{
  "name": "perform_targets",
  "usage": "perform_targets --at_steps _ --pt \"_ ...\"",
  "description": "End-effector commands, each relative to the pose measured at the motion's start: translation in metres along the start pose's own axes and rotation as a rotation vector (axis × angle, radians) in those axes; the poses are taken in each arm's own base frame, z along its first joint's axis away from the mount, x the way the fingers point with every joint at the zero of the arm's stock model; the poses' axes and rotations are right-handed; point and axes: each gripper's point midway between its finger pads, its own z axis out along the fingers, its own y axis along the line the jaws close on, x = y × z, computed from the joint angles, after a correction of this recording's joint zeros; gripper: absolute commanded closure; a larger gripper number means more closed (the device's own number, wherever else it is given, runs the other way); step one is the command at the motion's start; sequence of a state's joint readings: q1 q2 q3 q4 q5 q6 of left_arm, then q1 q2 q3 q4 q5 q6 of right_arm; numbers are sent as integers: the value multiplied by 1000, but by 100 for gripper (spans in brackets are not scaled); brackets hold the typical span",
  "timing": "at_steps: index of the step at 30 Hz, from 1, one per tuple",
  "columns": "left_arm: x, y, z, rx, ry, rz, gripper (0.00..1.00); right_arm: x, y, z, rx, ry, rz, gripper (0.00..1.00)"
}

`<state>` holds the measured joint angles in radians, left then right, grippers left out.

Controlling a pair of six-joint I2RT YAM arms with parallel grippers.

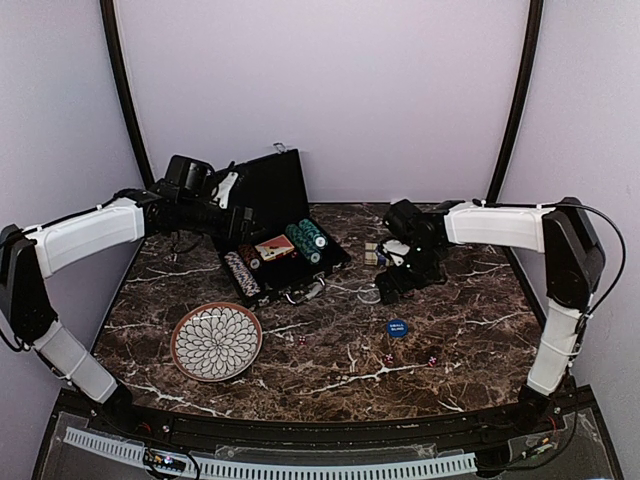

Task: Pack up texas hold em set
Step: Pick up the dice from the center of the board.

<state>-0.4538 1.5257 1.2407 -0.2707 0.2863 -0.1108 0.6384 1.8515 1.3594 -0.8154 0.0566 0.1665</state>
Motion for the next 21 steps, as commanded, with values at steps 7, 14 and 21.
perform_targets --at_steps 7,14,21 --pt "13 -30 6 62 -15 28 8 6 11 -9 -83 -26 34 2" --pt "69 -67 18 39 127 128 10 6 16 -15 -118 -67 46 2" --pt "123 -99 24 111 250 89 16 3 19 -14 -134 -79 39 3"
